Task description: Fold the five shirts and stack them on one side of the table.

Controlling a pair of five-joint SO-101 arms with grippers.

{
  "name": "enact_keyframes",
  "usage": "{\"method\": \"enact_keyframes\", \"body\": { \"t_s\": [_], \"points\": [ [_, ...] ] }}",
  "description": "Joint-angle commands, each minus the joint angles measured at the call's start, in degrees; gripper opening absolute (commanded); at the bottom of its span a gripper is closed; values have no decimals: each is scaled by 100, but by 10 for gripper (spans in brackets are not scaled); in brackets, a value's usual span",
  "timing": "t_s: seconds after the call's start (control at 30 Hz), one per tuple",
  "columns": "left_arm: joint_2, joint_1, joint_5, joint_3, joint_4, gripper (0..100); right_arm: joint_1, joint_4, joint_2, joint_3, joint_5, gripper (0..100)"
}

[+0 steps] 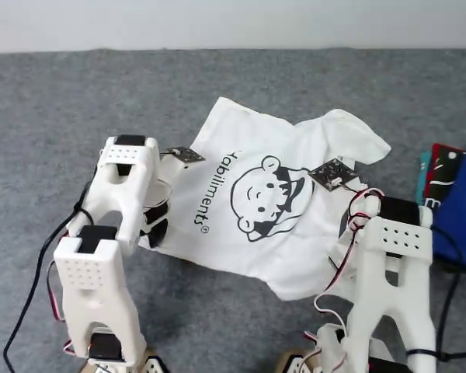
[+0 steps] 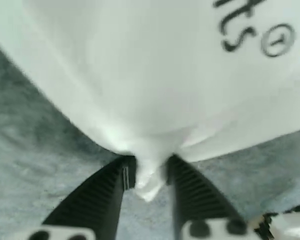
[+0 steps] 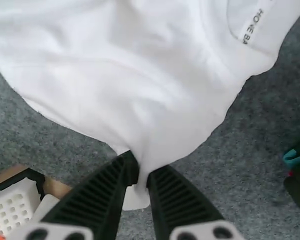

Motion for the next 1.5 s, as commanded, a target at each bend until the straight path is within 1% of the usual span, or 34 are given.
{"method": "enact_keyframes", "body": {
  "t_s": [0.0,0.1,0.2,0.3,0.47,0.6,0.73,0.97,1.1,1.27,1.47],
  "points": [
    [299,105,-18,-22,123,13,-22,40,-198,-501,0,9],
    [-343,9,-9,-92,123,12,-22,251,-207,-976,0,9],
    [-1345,-18,26,-233,158,12,-40,505,-207,-1697,0,9],
    [-2259,0,44,-418,360,12,-40,699,-207,-2470,0,9],
    [-3367,-35,580,-919,413,12,-31,778,-207,-3763,0,9],
    [-3982,-18,730,-1657,387,12,-40,743,-180,-4879,26,9],
    [-4334,-9,730,-2563,387,12,-22,514,-145,-5925,35,9],
    [-4563,-44,695,-4092,387,13,-22,-541,-198,-7147,44,9],
    [-4580,-44,668,-4936,387,13,-22,-1042,-198,-7666,396,9],
    [-4580,-44,97,-5815,413,13,22,-1499,-198,-8246,774,9],
    [-4589,-53,-246,-6905,484,13,611,-1402,-295,-9011,853,9]
  ]
}}
